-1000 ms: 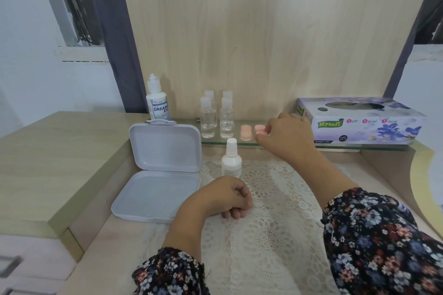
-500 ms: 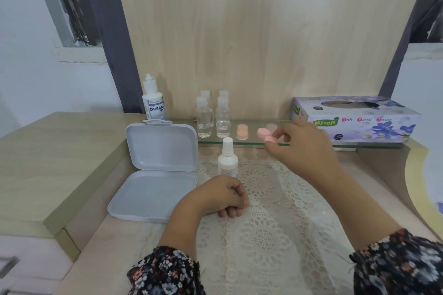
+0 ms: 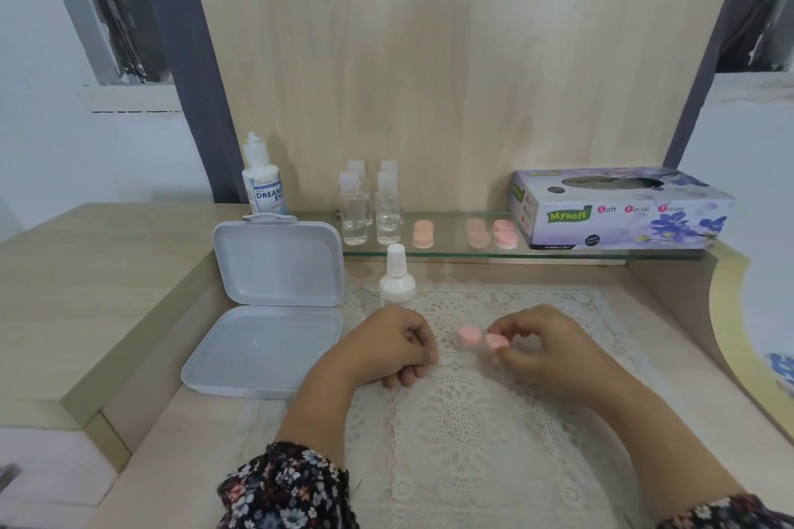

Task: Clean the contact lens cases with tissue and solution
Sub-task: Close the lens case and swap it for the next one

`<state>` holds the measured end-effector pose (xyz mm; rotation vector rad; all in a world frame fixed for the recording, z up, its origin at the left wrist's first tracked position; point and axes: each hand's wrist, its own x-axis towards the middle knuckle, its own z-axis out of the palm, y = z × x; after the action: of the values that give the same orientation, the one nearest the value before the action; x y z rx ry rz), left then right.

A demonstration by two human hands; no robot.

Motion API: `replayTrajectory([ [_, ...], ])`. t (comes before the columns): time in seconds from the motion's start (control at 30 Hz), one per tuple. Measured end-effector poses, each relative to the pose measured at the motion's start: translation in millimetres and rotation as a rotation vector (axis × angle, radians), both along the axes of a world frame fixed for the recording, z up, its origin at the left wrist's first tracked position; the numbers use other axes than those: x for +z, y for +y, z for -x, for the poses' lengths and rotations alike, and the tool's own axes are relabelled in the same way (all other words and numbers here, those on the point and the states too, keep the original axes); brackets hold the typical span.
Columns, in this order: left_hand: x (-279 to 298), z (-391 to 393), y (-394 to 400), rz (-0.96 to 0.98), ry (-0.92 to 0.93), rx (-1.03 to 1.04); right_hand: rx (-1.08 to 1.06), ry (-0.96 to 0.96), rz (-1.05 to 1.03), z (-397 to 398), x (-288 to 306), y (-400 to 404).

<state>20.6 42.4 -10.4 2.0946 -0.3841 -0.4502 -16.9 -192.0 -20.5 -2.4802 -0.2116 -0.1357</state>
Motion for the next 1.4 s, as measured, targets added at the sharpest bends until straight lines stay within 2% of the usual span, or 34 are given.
replayTrajectory([
  [0.13, -7, 2, -15, 0.051, -0.11, 0.012, 0.073, -0.009, 0.033, -3, -7, -6],
  [0.27, -17, 4, -28, -0.011, -0.249, -0.011, 0.1, -0.019, 0.034, -4, -9, -9],
  [0.5, -19, 8, -35, -0.175, -0.359, -0.032, 0.116, 0.0, -0.008, -6, -15, -13],
  [0.77, -19, 8, -40, -0.232, -0.441, -0.015, 0.082, 0.013, -0.071, -6, -16, -9],
  [1.07, -17, 9, -47, -0.232, -0.408, 0.058, 0.08, 0.024, -0.095, -6, -15, -8],
  [1.4, -20, 11, -39, 0.032, -0.279, -0.037, 0.075, 0.05, -0.129, -4, -14, -8],
])
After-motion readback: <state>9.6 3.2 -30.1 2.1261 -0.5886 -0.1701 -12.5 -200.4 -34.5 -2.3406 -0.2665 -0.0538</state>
